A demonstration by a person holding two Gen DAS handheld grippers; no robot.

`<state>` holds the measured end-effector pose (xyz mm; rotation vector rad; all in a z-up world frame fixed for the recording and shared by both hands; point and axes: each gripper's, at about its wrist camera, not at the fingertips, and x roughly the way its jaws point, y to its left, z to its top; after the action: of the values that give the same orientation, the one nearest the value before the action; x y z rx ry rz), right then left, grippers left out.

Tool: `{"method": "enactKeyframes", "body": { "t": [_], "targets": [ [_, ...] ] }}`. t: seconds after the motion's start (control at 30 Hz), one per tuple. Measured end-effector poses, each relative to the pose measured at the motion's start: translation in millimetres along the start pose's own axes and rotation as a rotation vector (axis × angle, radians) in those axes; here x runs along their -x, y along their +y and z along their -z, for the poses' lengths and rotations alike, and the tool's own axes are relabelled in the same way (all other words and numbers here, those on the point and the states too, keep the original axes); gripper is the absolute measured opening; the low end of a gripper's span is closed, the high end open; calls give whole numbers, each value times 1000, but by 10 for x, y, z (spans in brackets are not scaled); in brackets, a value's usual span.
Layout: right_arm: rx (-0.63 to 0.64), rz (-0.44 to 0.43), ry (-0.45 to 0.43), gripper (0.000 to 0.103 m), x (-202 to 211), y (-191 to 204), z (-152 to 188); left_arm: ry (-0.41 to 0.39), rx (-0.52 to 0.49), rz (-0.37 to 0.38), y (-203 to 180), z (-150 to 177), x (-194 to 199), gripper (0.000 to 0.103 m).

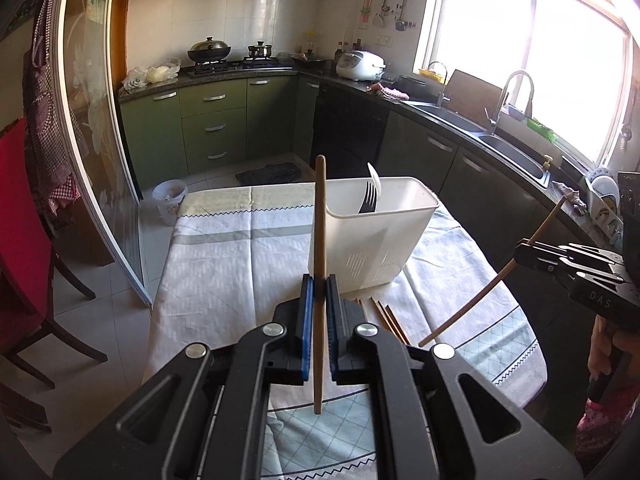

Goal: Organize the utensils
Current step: 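Lift the chopstick with the left gripper into the basket and open while the right gripper carries its chopstick over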

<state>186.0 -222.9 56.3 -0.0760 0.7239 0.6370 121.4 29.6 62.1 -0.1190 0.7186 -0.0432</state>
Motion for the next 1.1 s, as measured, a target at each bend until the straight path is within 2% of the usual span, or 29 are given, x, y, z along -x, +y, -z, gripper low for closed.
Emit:
{"method": "enactKeyframes", "body": {
  "t": [0.1,0.2,0.43,0.57,0.73,0.93,0.97,1.07,1.1],
  "targets": [
    [11,-5,-53,7,147,14,-230,-18,4,34,-49,-172,67,6],
    [19,-10,-125,7,353,41,-530,-71,-3,58,-119,-443,212,6],
    [7,-12,-290,7,622,42,-1258,-301,-9,67,-279,-1150,523,6],
    [-11,20,-295,7,435,-23,-1521,-379,-3,48,-343,-1403,394,6],
    [-52,45,-228,7,-67,-206,-1515,-331,-3,19,-369,-1424,-136,6],
    [-81,40,-142,7,-530,-375,-1377,-179,-12,4,-307,-1239,-738,7],
    [-83,39,-136,7,-581,-392,-1348,-153,-15,8,-288,-1195,-802,11],
    [-85,35,-114,7,-682,-415,-1311,-117,3,14,-202,-1063,-858,44],
    [-85,38,-106,7,-715,-427,-1307,-109,11,18,-181,-1042,-848,46]
  ]
}}
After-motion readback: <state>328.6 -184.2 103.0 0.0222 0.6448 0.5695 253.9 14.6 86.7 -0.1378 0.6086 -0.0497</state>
